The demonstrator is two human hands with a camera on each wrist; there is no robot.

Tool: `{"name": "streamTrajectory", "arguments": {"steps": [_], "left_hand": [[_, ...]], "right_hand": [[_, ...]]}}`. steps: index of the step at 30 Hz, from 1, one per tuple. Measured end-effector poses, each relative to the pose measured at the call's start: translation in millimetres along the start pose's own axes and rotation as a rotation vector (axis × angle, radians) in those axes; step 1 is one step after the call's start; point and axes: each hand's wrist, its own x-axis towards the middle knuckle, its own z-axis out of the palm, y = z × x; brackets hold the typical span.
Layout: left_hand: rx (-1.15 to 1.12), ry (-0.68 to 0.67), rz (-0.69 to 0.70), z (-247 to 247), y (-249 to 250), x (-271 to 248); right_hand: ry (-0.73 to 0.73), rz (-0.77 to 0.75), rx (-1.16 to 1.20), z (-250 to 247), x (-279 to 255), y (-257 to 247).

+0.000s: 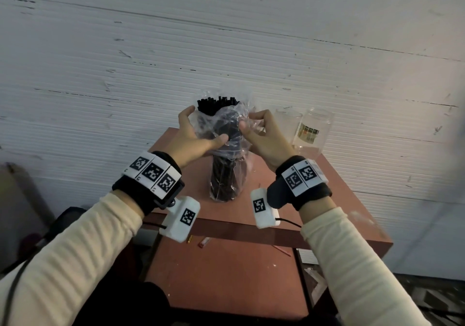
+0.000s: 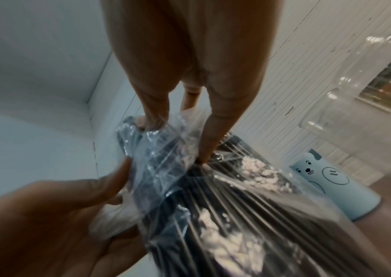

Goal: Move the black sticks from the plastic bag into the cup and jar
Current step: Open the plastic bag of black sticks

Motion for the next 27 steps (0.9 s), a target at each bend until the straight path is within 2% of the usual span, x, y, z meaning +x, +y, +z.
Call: {"name": "streamTrajectory", "arguments": {"steps": [8, 15, 19, 24, 27], "left_hand": [[0.138, 0.077, -0.001, -6.1, -19.7, 5.3], [0.185, -0.059, 0.021, -0.2, -18.0, 1.8], [0.138, -0.124, -0.032, -5.6, -19.1, 11.0], [0.056, -0.150, -0.023, -7.4, -20.4, 21.8], [0.093, -0.175, -0.029, -1.4, -23.1, 24.3]], "right_hand": [[-0.056, -0.016, -0.318, 4.0, 3.8, 23.4], [-0.096, 0.082, -0.411, 4.8, -5.3, 23.0], [-0.097, 0.116, -0.511, -8.0, -7.5, 16.4], [0.105, -0.004, -0.355, -24.3, 6.7, 2.6], [0.176, 0.059, -0.153, -33.6, 24.0, 1.0]]}}
